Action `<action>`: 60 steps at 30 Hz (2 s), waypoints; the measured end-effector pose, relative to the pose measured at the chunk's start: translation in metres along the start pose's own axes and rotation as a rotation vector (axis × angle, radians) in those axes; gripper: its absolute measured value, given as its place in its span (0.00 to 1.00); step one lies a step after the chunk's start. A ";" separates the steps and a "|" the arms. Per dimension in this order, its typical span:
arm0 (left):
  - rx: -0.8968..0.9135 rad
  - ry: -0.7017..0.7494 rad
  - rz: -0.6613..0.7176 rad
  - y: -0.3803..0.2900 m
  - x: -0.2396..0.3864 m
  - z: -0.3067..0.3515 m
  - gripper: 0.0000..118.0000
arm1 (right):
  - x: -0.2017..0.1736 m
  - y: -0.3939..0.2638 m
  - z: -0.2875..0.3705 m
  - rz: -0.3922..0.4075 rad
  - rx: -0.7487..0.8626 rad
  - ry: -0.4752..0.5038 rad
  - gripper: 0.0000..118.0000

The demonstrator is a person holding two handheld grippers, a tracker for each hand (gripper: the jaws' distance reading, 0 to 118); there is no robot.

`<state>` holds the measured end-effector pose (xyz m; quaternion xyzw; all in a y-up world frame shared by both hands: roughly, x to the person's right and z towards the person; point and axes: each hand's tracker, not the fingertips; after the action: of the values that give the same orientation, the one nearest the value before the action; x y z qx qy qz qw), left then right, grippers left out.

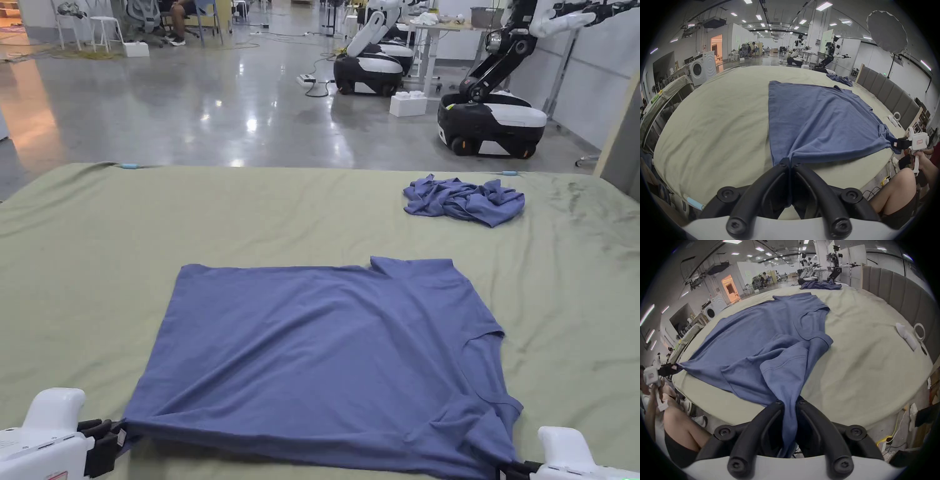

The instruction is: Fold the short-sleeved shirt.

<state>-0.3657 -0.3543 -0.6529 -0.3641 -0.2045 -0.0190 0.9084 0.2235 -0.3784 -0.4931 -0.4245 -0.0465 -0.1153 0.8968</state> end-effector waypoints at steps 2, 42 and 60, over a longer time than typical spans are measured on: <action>0.009 0.003 -0.002 -0.001 0.000 0.001 0.00 | 0.000 -0.002 0.002 0.025 0.024 -0.002 0.09; 0.085 0.086 -0.076 0.066 0.011 -0.023 0.00 | 0.000 0.102 0.017 0.075 0.092 0.040 0.09; -0.054 0.127 -0.016 0.064 -0.007 -0.113 0.00 | -0.003 0.124 -0.084 0.021 0.034 -0.037 0.11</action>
<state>-0.3198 -0.3833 -0.7710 -0.3847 -0.1490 -0.0549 0.9093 0.2497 -0.3667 -0.6396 -0.4117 -0.0605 -0.0971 0.9041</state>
